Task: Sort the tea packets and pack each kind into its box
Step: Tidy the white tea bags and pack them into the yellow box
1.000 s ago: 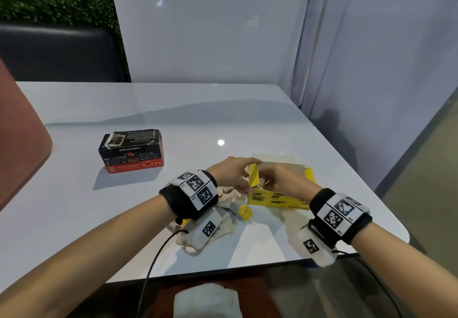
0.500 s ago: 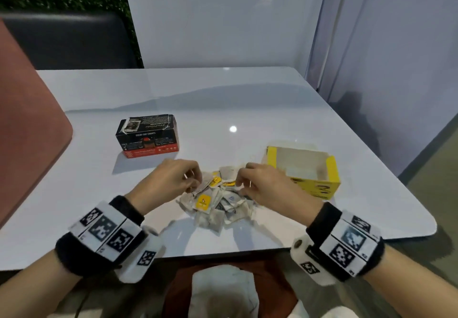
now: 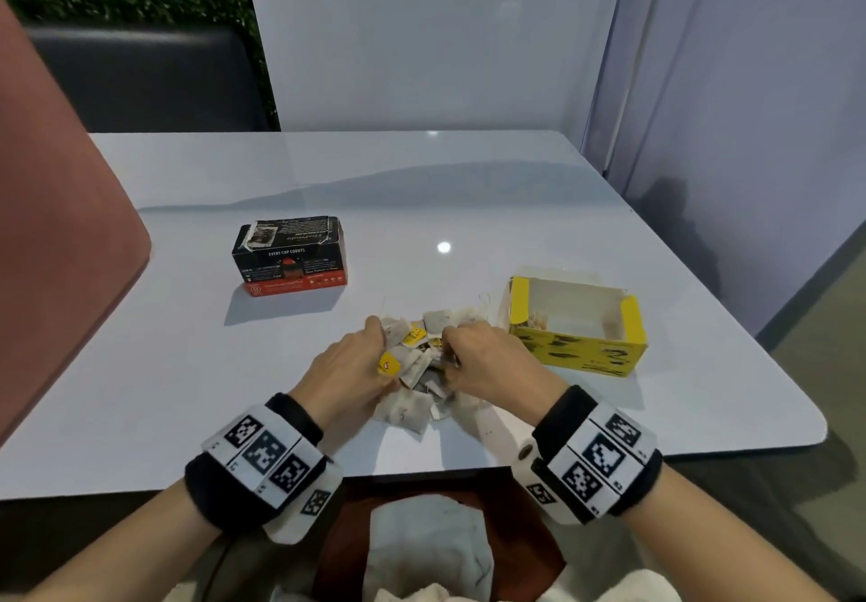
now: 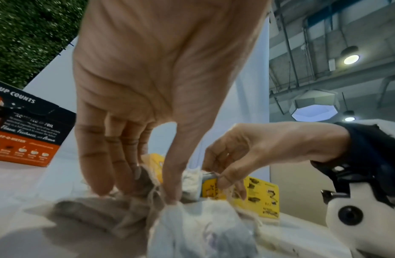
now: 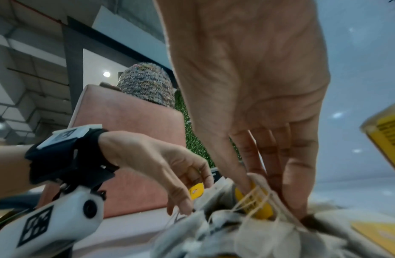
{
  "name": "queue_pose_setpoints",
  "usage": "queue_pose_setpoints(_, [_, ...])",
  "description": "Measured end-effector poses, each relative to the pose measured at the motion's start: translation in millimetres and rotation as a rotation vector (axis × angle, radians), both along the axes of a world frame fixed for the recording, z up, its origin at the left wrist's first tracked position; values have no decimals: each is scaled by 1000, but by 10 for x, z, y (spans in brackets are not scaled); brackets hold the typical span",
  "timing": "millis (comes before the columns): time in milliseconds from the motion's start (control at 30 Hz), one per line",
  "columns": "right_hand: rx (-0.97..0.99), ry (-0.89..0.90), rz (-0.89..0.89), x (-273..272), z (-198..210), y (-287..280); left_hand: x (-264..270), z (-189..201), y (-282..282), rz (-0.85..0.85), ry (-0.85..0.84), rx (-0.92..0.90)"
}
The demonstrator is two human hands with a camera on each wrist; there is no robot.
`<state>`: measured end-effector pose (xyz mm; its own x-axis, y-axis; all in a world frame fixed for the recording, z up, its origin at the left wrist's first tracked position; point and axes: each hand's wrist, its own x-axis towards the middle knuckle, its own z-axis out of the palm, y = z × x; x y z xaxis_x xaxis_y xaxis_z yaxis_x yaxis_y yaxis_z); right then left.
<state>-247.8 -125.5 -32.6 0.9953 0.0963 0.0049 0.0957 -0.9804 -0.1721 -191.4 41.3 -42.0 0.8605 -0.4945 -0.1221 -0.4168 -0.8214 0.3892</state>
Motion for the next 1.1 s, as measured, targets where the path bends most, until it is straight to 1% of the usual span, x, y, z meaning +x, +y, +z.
queue_pose_setpoints(133, [105, -45, -87, -15, 29, -120, 22, 32, 84, 27, 67, -150])
queue_pose_setpoints(233, [160, -91, -164, -68, 41, -180, -17, 21, 123, 75, 103, -309])
queue_pose_setpoints(333, [220, -166, -231, -142, 61, -187, -94, 27, 138, 115, 89, -476])
queue_pose_setpoints(400, [312, -216, -245, -188, 65, -180, -143, 45, 147, 164, 74, -558])
queue_pose_setpoints(500, [580, -263, -295, -240, 65, -184, -179, 63, 206, 267, 62, -705])
queue_pose_setpoints(567, [853, -263, -378, -262, 59, -158, -196, 79, 232, 281, 100, -838])
queue_pose_setpoints(633, [1125, -229, -436, -271, 51, -108, -233, 107, 222, 250, 201, -956])
queue_pose_setpoints(700, [1321, -208, -456, -250, 36, -62, -270, 127, 171, 185, 318, -1043])
queue_pose_setpoints(767, [1462, -199, -486, -208, 27, -37, -256, 107, 109, 137, 362, -1042])
queue_pose_setpoints(867, [1688, -148, -511, -145, 12, -55, -152, 67, 13, 155, 358, -1013])
queue_pose_setpoints(933, [1856, -88, -505, -120, 26, -83, -73, 62, -33, 140, 359, -967])
queue_pose_setpoints(1000, [1948, -67, -459, -122, 64, -116, -13, 80, -60, 104, 366, -899])
queue_pose_setpoints(1033, [1914, -80, -421, -127, 75, -142, 17, 85, -71, 100, 365, -869])
queue_pose_setpoints(1067, [1807, -103, -382, -136, 95, -164, 51, 83, -79, 109, 367, -852])
queue_pose_setpoints(1100, [1643, -135, -341, -151, 115, -186, 81, 90, -87, 128, 371, -842])
